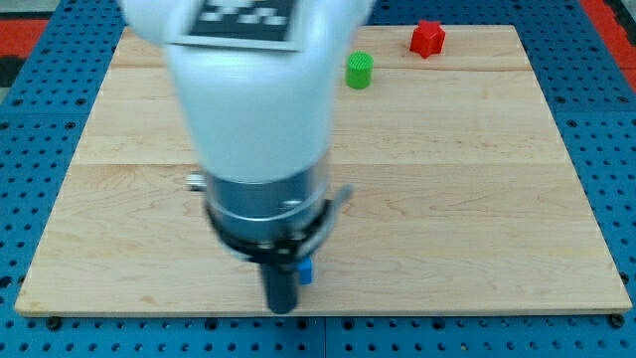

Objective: Push the blue cube into the blue triangle

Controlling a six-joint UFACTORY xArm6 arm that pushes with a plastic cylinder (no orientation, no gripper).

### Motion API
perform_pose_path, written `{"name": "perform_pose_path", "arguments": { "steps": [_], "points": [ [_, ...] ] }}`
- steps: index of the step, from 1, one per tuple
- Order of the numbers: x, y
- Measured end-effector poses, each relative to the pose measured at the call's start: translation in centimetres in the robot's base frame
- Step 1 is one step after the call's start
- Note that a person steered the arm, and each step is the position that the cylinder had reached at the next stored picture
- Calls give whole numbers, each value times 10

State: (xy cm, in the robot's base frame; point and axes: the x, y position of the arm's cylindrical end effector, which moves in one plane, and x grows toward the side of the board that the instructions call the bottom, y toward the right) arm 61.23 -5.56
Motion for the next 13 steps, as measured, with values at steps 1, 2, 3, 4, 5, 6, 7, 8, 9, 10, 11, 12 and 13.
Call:
{"name": "perform_pose_path", "arguments": {
  "steps": [1, 2, 3, 4, 5, 6, 7, 8, 9, 10, 11, 12, 13],
  "points": [
    [-35, 17],
    [-59, 20],
    [-54, 44],
    [-31, 59],
    [-47, 102],
    [-62, 107],
    [-65, 78],
    [-66, 46],
    [-78, 33],
    [-102, 33],
    [-127, 35],
    [-147, 35],
    [-156, 32]
  ]
}}
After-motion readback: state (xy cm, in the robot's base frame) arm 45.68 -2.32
